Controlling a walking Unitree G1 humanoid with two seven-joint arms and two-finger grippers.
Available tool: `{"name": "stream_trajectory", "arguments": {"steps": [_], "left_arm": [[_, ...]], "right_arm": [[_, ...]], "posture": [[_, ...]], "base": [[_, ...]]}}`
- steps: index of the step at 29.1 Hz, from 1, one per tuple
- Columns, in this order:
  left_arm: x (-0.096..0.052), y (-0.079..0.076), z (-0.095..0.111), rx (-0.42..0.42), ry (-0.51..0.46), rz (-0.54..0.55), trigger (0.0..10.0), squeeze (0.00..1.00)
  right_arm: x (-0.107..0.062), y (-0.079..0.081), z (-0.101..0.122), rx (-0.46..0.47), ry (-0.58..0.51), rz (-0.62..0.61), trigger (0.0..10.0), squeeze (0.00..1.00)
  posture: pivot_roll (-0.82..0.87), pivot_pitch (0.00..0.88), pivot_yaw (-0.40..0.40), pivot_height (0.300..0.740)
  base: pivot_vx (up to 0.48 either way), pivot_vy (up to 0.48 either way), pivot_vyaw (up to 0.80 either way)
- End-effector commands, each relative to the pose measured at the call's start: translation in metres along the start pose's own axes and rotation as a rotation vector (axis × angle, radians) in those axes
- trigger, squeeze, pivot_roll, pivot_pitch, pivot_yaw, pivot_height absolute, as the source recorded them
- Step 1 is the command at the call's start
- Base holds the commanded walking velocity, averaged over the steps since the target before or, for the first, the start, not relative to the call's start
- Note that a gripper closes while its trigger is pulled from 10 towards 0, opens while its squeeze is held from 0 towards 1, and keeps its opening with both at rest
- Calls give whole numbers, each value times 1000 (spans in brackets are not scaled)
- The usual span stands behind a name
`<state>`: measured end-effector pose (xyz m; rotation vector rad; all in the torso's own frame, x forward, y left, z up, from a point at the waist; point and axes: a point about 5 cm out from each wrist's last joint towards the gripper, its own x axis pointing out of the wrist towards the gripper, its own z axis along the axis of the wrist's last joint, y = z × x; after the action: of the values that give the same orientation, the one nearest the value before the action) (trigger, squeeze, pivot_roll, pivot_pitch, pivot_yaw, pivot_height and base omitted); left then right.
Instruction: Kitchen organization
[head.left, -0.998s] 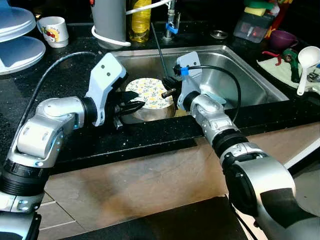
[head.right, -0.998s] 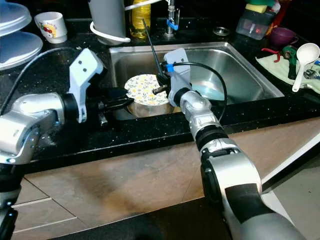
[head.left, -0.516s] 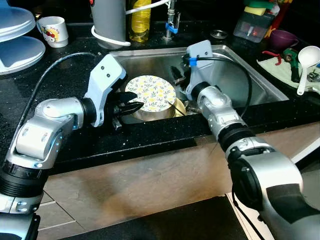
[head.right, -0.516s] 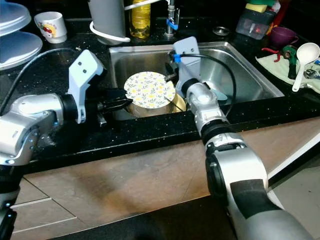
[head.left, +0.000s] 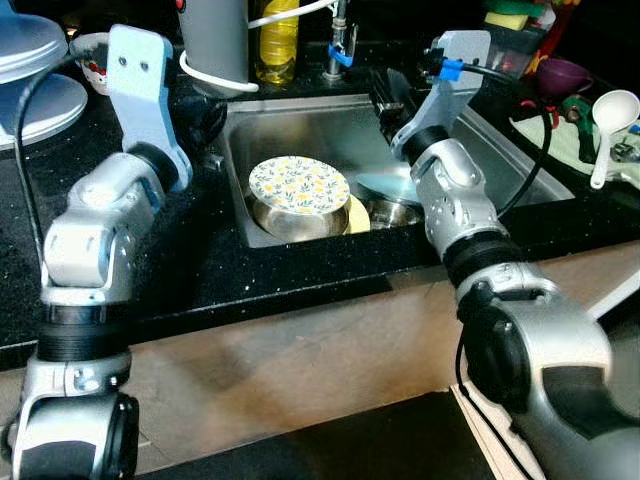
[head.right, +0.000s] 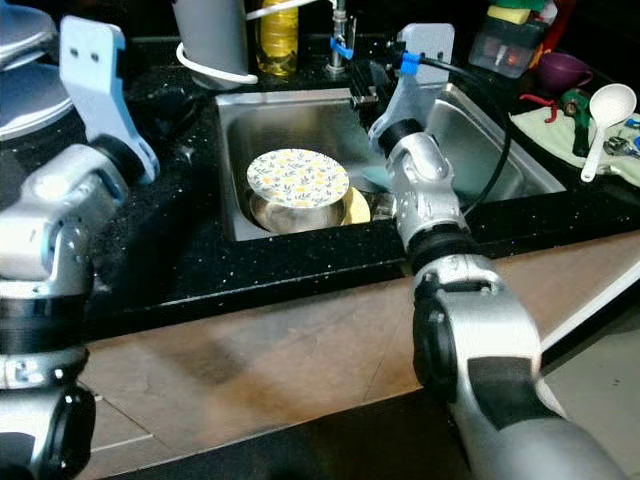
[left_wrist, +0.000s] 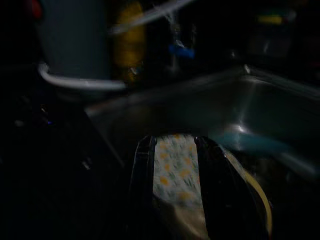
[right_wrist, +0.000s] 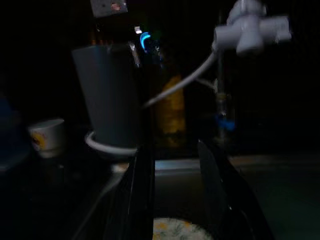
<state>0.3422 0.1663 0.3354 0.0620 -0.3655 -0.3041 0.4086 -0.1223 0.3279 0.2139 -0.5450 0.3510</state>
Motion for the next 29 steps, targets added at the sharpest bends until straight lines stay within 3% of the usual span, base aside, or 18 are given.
{"name": "stream_trajectory", "arguments": {"steps": [1,3,4,11,14,16,18,19,21,25,29], "left_arm": [[-4,-13,-3,-8,0,-45,10000,0],[-4,-13,-3,-8,0,-45,10000,0],[-4,-14,-4,-32,-1,-35,10000,0],[-6,-12,-1,-48,-13,-45,10000,0],[-15,-32,7,-131,-32,-305,10000,0],[-24,-43,7,-121,-11,-461,10000,0],[-40,-55,1,-105,53,-649,10000,0],[-40,-55,1,-105,53,-649,10000,0],[-58,-64,-6,-95,127,-812,10000,0],[-69,-66,-16,-103,214,-879,10000,0],[-87,-70,-24,-108,293,-983,10000,0]], "right_arm": [[-19,-1,-8,39,-7,-23,10000,0],[-19,-1,-8,39,-7,-23,10000,0],[-29,-3,-11,56,-7,-42,10000,0],[-46,-7,-15,89,10,-64,10000,0],[-55,2,-6,204,-8,40,10000,0],[-59,8,0,264,-4,119,10000,0],[-67,14,1,305,68,258,10000,0],[-67,14,1,305,68,258,10000,0],[-81,19,2,296,142,419,10000,0],[-98,24,0,314,234,557,10000,0],[-131,25,-11,286,442,743,10000,0]], "posture": [[-53,202,-58,740],[-53,202,-58,740],[-55,202,-56,740],[-55,201,-54,740],[-54,201,-51,740],[-53,200,-50,740],[-56,201,-45,740],[-56,201,-45,740],[-56,201,-45,740],[-53,199,-43,740],[-56,197,-42,740]], "base": [[0,0,0],[0,0,0],[0,0,0],[0,0,0],[0,0,0],[0,0,0],[0,0,0],[0,0,0],[0,0,0],[0,0,0],[0,0,0]]}}
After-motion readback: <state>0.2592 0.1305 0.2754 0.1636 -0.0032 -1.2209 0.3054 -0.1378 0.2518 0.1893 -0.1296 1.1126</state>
